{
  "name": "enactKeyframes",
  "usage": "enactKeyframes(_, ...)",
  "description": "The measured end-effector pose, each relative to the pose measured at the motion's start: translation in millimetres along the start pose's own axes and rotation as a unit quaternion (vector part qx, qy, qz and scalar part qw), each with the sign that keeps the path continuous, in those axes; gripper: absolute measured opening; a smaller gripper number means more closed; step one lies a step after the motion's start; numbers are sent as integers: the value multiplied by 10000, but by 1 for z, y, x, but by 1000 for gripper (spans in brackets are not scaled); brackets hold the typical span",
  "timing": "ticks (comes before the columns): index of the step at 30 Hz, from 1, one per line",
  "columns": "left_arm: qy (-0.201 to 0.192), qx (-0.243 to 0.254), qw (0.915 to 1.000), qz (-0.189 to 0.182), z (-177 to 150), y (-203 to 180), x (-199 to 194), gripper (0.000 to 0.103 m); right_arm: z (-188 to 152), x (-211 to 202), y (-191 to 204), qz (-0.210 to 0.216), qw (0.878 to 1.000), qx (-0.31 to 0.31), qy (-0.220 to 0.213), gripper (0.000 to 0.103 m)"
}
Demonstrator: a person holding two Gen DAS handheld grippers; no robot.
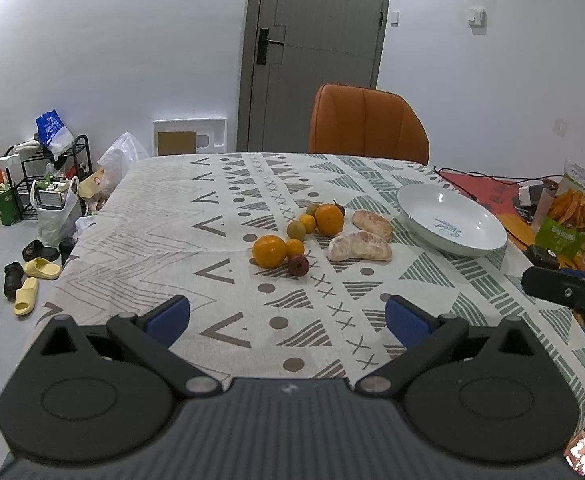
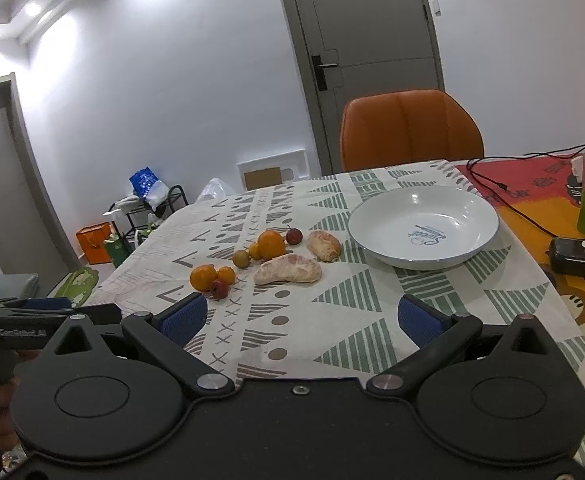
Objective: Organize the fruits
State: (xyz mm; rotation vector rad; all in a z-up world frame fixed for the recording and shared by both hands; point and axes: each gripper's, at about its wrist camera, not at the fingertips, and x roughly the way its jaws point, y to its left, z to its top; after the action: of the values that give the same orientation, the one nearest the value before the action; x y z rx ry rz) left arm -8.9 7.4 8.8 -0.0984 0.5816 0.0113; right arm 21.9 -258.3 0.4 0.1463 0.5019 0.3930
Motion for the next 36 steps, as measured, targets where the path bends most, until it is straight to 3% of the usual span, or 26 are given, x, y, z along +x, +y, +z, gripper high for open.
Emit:
enactKeyframes(24,-69,-27,9999,-107,0,3,6,103,-1,3,-2,-29,10000,-56,-41,103)
enactKeyframes(36,-45,-42,9997,-251,7,0,31,103,4,30,-11,275,9996,-64,-8,103)
